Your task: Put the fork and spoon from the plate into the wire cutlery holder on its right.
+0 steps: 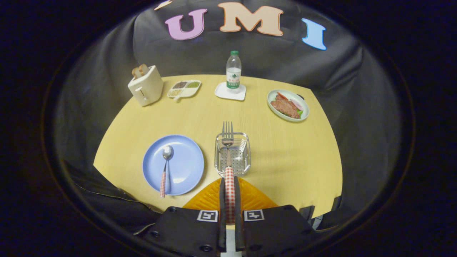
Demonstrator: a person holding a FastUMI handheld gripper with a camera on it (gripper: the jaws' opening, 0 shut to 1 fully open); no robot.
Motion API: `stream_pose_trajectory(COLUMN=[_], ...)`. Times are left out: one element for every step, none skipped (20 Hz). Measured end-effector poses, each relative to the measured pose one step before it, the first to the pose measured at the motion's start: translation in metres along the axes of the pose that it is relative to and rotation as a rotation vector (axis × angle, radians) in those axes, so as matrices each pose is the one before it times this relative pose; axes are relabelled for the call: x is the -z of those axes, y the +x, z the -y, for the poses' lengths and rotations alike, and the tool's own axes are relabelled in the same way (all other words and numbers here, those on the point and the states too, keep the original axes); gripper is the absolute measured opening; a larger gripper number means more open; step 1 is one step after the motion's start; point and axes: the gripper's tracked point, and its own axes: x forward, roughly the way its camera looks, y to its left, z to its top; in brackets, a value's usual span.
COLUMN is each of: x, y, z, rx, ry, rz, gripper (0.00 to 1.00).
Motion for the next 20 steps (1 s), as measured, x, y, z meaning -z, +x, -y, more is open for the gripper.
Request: stream_pose_trajectory(x=[0.00442,0.00265,0.00222,0.00101,0.00186,0.00112,-0.00041,-0.00245,-0.00239,-0.00398,-0.00110,-0.00390,-0.00341,-0.00453,-0.00395,-0.00416,-0.00318,-0.00373,-0.00192,-0.00204], y=[0.00385,0.00325,0.00361,0.00271,0.00430,0.00338,0.00614,0.00451,0.00355,0.00279,0.00177,0.00116,0.00110,0.00004,-0.00098,-0.00080,-0.00055,-0.00048,-0.00004,0.00049], z=[0.00571,0.00318,-0.00065,0.00058,0.00196,0.00172,0.00182,0.00029,-0.00168,-0.00174,-0.00172,0.00137,0.00127,-0.00066,-0.00002,-0.00067,-0.00031,-0.00112,0.00028,0.00123], rx=[0.00315,-0.00361,-0.01243,-0.01308,-0.00842,-0.00232,0.00207,-0.00853,-0.01094,-0.01165,-0.00549,0.00527,0.00231,-0.00079,-0.00461,-0.00501,-0.00776,-0.00732,-0.00163,0.00269], ry=[-0.02904,-0.02041,-0.01240,-0.00807,-0.00449,-0.00159,-0.00065,0.00258,0.00314,-0.00031,-0.00546,-0.00899,-0.01303,-0.00511,-0.00256,0.00095,0.00432,0.01441,0.01321,0.00367], rz=[-0.04434,-0.04260,-0.04248,-0.03915,-0.04349,-0.04485,-0.03597,-0.03144,-0.02978,-0.02563,-0.02191,-0.01706,-0.01099,-0.00142,0.00507,0.01081,0.01303,0.01130,0.01050,0.01185], gripper=[0.13,0.13,0.13,0.13,0.13,0.13,0.12,0.13,0.13,0.14,0.15,0.15,0.17,0.21,0.26,0.30,0.35,0.39,0.43,0.47])
